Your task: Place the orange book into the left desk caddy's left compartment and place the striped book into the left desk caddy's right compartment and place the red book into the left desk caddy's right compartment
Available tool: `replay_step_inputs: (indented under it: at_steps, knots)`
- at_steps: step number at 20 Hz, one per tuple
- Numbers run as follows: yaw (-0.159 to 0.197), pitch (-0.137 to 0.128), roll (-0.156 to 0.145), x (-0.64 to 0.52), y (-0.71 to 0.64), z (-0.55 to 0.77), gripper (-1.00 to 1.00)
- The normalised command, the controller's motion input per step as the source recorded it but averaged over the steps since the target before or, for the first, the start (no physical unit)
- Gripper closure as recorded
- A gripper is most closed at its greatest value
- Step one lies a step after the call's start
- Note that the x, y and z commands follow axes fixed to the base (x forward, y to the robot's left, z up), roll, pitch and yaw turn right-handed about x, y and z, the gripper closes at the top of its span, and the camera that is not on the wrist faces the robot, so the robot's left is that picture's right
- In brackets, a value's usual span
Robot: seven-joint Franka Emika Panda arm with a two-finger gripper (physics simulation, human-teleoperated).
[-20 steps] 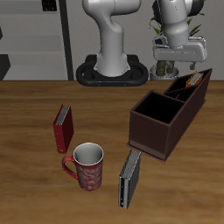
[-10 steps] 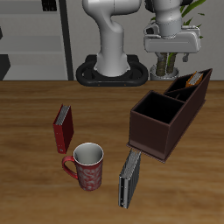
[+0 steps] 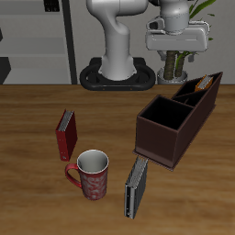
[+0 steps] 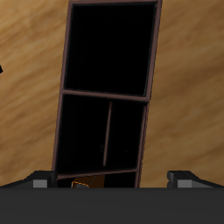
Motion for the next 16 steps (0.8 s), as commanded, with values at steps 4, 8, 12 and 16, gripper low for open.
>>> replay_step_inputs:
  at_steps: [4, 8, 12, 16]
  knots:
    - [0.057, 0.012, -0.049, 0.54, 0.02, 0.00, -1.00]
    - [0.038, -0.004, -0.032, 0.49, 0.00, -0.02, -1.00]
    - [0.033, -0.028, -0.047, 0.48, -0.06, -0.01, -1.00]
    - [0.022, -0.044, -0.042, 0.59, -0.07, -0.06, -1.00]
